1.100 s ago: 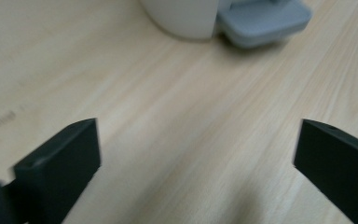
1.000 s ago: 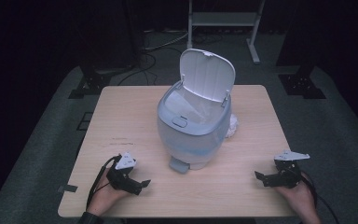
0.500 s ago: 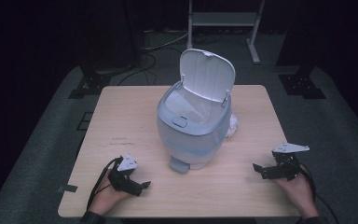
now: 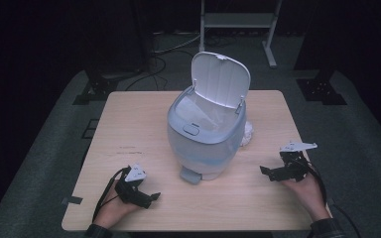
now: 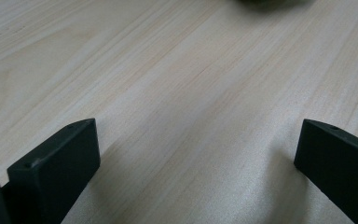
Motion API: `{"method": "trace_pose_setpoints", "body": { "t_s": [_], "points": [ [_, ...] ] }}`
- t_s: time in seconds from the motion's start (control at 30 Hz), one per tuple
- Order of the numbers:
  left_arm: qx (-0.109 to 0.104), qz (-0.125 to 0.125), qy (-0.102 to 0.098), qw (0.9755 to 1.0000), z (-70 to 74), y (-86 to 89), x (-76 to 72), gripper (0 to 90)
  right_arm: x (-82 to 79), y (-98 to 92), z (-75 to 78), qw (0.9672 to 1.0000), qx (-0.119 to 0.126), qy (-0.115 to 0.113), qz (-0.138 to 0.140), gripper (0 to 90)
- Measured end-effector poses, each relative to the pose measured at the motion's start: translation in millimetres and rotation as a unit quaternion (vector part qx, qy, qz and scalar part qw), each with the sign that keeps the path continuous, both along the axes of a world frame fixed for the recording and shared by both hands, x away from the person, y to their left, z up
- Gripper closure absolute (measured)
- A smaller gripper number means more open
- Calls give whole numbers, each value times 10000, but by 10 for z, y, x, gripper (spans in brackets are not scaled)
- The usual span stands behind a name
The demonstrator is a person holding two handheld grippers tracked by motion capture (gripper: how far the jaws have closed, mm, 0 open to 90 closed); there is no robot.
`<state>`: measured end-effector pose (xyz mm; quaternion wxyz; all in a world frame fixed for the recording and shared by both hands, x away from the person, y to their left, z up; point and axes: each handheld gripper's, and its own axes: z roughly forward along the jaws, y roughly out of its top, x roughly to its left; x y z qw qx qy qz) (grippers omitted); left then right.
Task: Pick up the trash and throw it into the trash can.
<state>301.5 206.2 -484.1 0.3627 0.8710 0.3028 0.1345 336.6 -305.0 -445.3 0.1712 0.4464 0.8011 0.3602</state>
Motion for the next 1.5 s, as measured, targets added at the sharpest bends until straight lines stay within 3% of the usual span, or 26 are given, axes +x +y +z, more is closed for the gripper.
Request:
{"method": "trace_pose_setpoints", "body": {
  "t_s": [0.43, 1.0, 1.4, 1.5],
  "points": [
    [14, -6, 4, 10000, 1, 2, 0, 0, 207, 162, 75, 10000, 31, -18, 45, 0],
    [14, -3, 6, 10000, 1, 1, -2, 0, 597, 316, 232, 9993, 258, -253, -55, 0],
    [12, 2, 6, 10000, 1, -2, -8, 0, 853, 420, 172, 9993, 229, -273, -78, 0],
    [6, 5, 1, 10000, 0, -2, -9, 0, 923, 438, 148, 9989, 313, -348, -71, 55]
  ]
}}
